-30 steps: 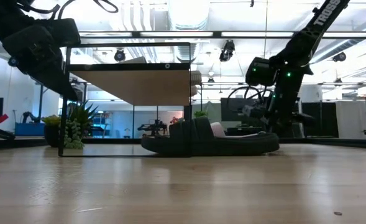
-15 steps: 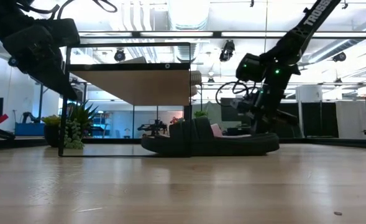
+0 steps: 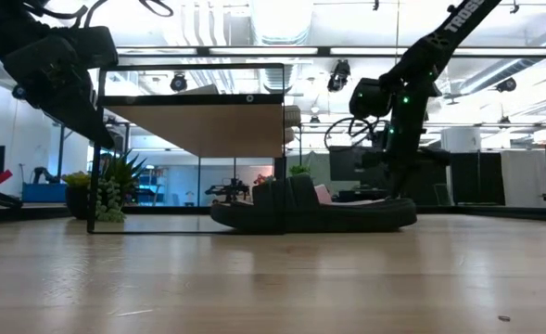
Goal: Pick and place slides into the shelf
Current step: Adjust the pink slides under the shelf
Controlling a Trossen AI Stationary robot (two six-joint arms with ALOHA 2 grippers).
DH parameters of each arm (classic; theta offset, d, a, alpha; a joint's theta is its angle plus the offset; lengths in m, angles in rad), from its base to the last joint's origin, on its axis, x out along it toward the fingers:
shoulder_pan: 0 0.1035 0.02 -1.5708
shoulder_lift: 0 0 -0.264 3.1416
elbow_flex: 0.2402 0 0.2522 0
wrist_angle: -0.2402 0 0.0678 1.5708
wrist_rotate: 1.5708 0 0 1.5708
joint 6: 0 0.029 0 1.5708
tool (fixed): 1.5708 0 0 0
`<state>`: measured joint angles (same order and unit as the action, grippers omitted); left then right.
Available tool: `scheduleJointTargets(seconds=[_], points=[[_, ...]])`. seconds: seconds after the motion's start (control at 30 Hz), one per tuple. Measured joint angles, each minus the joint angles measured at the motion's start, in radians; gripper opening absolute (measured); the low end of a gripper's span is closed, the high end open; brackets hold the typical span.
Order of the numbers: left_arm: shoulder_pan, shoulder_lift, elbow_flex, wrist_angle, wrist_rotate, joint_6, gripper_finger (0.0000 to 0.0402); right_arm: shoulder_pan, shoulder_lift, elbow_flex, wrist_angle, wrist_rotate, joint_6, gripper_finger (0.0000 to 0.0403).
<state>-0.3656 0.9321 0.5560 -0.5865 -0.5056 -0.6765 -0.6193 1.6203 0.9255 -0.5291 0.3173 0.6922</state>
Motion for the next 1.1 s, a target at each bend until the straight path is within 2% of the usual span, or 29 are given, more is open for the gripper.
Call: scheduleJointTargets(seconds=[0.27, 0.43, 0.7, 0.9, 1.1], points=[[0.006, 0.0, 0.0, -0.001, -0.002, 0.002, 0.0, -0.153, 0.064, 0.064, 0.014, -0.015, -0.115, 0.0009], [0.006, 0.0, 0.0, -0.001, -0.004, 0.002, 0.0, -0.211, 0.135, 0.109, 0.018, -0.085, -0.178, 0.0009], [0.006, 0.0, 0.0, -0.002, -0.006, 0.001, 0.0, -0.213, 0.276, 0.222, -0.009, -0.164, -0.24, 0.0009], [0.012, 0.0, 0.0, -0.008, -0.007, -0.001, 0.0, -0.198, 0.289, 0.298, 0.011, -0.184, -0.261, 0.0009], [0.019, -0.003, 0.0, -0.024, -0.008, -0.001, 0.0, -0.172, 0.287, 0.317, -0.016, -0.233, -0.286, 0.0009]])
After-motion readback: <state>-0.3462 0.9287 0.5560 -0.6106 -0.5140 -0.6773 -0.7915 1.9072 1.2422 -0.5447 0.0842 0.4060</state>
